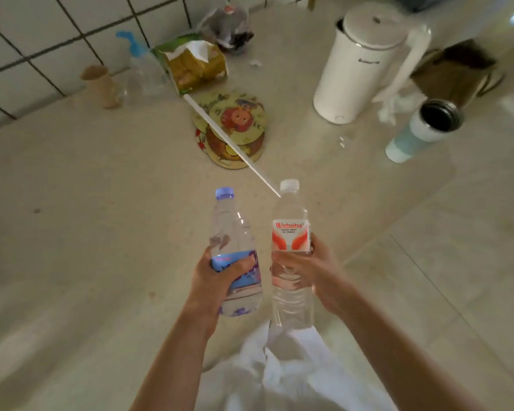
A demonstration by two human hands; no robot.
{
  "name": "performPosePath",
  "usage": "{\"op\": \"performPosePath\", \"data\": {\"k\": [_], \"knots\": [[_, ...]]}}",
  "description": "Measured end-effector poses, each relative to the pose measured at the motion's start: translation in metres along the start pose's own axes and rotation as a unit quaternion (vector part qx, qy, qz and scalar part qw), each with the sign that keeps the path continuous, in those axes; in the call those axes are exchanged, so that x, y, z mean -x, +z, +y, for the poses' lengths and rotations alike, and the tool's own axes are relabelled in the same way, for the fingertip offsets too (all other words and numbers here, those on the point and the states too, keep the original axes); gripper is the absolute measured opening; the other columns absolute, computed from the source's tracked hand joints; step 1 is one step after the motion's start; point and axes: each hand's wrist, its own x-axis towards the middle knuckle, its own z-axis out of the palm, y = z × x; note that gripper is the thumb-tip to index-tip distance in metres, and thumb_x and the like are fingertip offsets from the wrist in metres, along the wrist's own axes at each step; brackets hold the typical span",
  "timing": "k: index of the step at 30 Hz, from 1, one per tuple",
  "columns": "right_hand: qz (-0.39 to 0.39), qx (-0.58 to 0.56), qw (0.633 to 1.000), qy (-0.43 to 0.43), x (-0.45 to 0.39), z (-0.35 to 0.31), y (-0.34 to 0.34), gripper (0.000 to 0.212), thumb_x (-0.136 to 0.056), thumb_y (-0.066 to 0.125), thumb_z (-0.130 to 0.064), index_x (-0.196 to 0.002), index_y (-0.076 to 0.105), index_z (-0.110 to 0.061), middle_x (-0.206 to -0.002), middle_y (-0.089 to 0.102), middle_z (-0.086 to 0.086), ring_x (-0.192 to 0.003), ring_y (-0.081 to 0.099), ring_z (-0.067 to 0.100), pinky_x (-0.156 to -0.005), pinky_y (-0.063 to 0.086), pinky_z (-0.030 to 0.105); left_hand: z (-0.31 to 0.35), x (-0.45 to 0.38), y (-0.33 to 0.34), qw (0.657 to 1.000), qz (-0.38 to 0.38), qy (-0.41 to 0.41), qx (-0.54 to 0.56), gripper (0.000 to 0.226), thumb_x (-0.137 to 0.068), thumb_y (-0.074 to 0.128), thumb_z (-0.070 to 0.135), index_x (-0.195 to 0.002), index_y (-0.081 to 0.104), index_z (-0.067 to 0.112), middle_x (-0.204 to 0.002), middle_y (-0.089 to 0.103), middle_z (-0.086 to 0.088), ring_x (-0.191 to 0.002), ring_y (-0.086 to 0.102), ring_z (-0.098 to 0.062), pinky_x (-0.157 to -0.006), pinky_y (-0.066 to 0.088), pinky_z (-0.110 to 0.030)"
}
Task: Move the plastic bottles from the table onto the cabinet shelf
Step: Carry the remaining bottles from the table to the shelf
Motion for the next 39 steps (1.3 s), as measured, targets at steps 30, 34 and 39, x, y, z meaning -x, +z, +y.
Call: {"op": "performPosePath", "data": {"k": [30,34,39], "knots": [[0.44,-0.35,0.826,-0.053,0.3,0.226,-0.084,0.06,-0.058,0.086,-0.018,-0.113,0.061,-0.009,-0.105,0.069,0.02,-0.091,0.07,0.036,-0.087,0.056,0.052,-0.124,0.142,0.147,0.863,-0.378,-0.024,-0.333,0.042,-0.068,0.085,0.01,-0.104,0.064,0.017,-0.085,0.071,-0.01,-0.068,0.069,-0.02,-0.067,0.057,-0.035],[0.508,-0.354,0.784,-0.045,0.371,0.281,-0.097,0.052,-0.065,0.085,-0.012,-0.111,0.06,-0.012,-0.099,0.072,0.012,-0.085,0.073,0.026,-0.075,0.06,0.037,-0.187,0.217,0.184,0.817,-0.434,-0.033,-0.378,0.039,-0.074,0.078,0.008,-0.109,0.061,0.009,-0.086,0.071,-0.009,-0.065,0.07,-0.014,-0.05,0.054,-0.023],[0.577,-0.358,0.733,-0.046,0.44,0.337,-0.102,0.05,-0.065,0.086,-0.019,-0.107,0.059,-0.019,-0.096,0.072,0.004,-0.083,0.073,0.019,-0.072,0.059,0.032,-0.254,0.297,0.222,0.749,-0.509,-0.026,-0.424,0.036,-0.073,0.079,0.011,-0.093,0.057,0.031,-0.08,0.071,0.001,-0.06,0.071,-0.006,-0.05,0.053,-0.019]]}}
